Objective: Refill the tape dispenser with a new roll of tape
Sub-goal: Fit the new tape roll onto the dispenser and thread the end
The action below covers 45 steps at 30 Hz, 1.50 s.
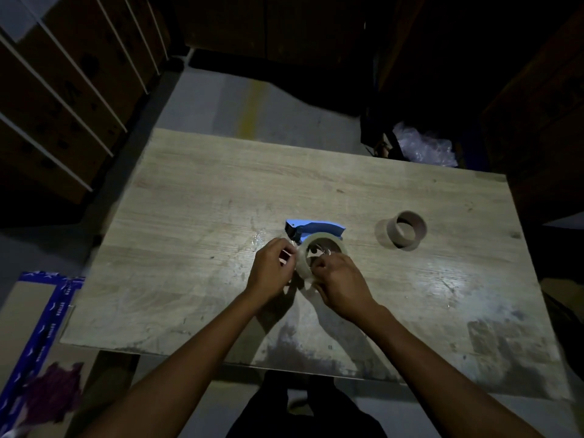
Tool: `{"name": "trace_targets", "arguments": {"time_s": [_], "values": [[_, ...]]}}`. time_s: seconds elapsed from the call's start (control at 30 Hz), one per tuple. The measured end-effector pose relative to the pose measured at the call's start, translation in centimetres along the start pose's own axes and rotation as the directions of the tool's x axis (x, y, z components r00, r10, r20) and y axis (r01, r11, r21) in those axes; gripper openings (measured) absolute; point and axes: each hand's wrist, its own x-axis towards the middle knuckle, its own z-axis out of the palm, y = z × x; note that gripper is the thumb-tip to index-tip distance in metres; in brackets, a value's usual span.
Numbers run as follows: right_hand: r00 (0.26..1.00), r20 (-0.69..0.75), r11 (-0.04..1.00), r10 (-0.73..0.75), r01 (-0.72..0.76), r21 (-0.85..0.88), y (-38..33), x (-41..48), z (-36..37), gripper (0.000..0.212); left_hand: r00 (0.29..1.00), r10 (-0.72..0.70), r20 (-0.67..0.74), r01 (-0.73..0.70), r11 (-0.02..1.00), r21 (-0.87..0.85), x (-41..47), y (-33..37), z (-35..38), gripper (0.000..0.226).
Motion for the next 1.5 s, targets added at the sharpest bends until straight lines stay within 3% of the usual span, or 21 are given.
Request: {"name": "trace_targets", "arguments": {"time_s": [0.2, 0.3, 0.47, 0.67, 1.0, 1.17, 1.5], "values": [[0.999, 0.024, 0.999, -0.022, 0.023, -0.046, 0.6, 1.3, -0.1, 0.023, 0.963, -0.268, 0.015, 0.264, 0.936, -0.235, 1.0, -0.3, 0.6, 0.009], [0.998, 0.056, 0.998, -0.016, 0.02, -0.067, 0.4, 1.9, 0.1, 0.023, 0.953, -0.303, 0.02, 0.298, 0.921, -0.25, 1.1, -0.9, 0.8, 0.01], [0.999, 0.033, 0.998, 0.041, -0.039, -0.047, 0.4, 2.5, 0.9, 0.022, 0.956, -0.293, -0.001, 0.287, 0.938, -0.196, 1.9, -0.9, 1.1, 0.002], [0.995, 0.07, 0.997, 0.067, -0.064, -0.043, 1.1, 2.7, 2.1, 0.024, 0.962, -0.274, 0.015, 0.274, 0.954, -0.121, 2.2, -2.0, 1.8, 0.009], [0.989, 0.056, 0.987, 0.134, -0.128, -0.097, 0.2, 2.7, 3.8, 0.013, 0.981, -0.192, -0.009, 0.191, 0.98, -0.044, 2.1, -2.9, 2.0, 0.005], [0.985, 0.057, 0.98, 0.163, -0.155, -0.128, 1.0, 2.3, 5.1, 0.021, 0.985, -0.173, 0.019, 0.174, 0.985, -0.009, 2.0, -3.7, 2.4, 0.008], [0.924, -0.071, 0.904, 0.377, -0.35, 0.245, 1.9, 2.2, 4.1, 0.053, 0.984, -0.166, 0.056, 0.161, 0.982, 0.097, 2.0, -4.6, 3.1, 0.005]]}}
